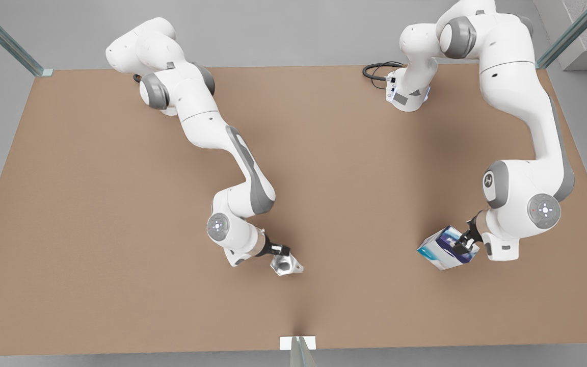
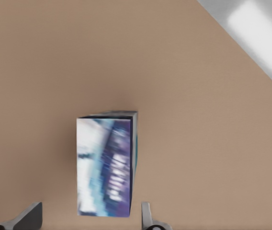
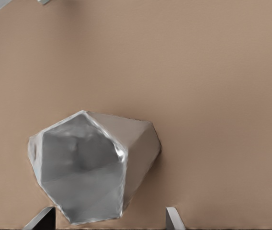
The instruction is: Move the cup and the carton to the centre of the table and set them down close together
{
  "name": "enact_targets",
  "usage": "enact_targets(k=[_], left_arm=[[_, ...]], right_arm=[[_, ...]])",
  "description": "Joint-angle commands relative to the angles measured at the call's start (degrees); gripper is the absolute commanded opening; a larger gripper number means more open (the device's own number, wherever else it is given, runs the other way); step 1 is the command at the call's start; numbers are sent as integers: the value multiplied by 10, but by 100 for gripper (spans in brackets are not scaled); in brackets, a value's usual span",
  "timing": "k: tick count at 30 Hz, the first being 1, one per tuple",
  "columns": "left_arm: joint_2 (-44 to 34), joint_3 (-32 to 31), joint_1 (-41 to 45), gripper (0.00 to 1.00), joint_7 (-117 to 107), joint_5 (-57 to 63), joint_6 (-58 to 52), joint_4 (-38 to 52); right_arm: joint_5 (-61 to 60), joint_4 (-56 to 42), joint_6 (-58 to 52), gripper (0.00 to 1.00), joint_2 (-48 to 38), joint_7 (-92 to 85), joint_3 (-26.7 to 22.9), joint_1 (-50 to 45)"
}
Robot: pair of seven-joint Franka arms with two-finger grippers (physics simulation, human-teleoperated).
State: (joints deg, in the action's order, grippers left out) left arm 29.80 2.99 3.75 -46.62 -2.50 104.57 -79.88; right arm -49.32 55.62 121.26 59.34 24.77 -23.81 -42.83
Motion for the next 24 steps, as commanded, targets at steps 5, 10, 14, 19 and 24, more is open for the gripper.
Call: enact_targets(k=[5, 10, 14, 19, 24], left_arm=[[-2, 1, -4, 100, 8, 19, 38, -60], [-12, 0, -7, 99, 21, 30, 59, -87], [-10, 0, -7, 99, 22, 28, 60, -87], [-1, 0, -15, 99, 22, 28, 77, -87], [7, -1, -17, 93, 23, 24, 90, -87]], right_arm=[[293, 43, -320, 100, -222, -224, 1, 151], [564, 257, -302, 100, -508, -296, 246, 421], [565, 258, -301, 100, -492, -278, 246, 419], [565, 254, -299, 100, -481, -273, 246, 418], [562, 251, -299, 100, -466, -249, 247, 419]])
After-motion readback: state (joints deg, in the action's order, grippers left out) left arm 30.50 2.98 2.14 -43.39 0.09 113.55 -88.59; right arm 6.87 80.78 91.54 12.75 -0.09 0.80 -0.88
